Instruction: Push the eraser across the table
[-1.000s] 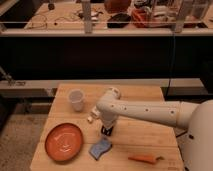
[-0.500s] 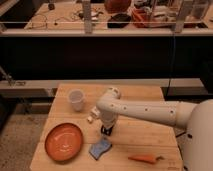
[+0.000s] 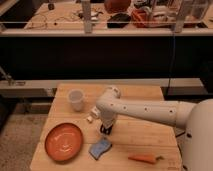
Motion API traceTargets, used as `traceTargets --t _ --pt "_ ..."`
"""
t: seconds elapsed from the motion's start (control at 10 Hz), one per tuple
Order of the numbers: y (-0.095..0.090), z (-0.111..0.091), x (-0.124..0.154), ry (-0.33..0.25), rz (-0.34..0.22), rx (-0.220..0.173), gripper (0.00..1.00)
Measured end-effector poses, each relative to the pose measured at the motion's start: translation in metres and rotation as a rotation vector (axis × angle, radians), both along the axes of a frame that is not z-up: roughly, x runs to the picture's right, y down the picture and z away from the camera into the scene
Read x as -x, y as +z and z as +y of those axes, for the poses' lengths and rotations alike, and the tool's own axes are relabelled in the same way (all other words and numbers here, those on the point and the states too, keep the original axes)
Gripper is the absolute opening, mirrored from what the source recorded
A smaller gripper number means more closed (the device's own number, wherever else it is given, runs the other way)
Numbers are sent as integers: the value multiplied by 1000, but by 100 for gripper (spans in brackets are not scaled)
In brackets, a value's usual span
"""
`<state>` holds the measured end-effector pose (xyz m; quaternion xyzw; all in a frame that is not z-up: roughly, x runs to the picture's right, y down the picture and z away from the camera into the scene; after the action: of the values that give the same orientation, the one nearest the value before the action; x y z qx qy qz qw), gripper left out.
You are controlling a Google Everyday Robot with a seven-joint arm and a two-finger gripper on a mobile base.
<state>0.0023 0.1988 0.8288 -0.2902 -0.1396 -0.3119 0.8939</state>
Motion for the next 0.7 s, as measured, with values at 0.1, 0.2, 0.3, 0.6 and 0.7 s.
traceTargets --t 0.1,0.2,0.3,0.6,0.7 --pt "-1 -1 0 0 0 1 0" --pt "-1 -1 0 0 0 1 0" --pt "1 -1 0 5 -2 2 0" --pt "1 -4 1 11 -5 1 0" --pt "1 -4 1 10 -5 0 0"
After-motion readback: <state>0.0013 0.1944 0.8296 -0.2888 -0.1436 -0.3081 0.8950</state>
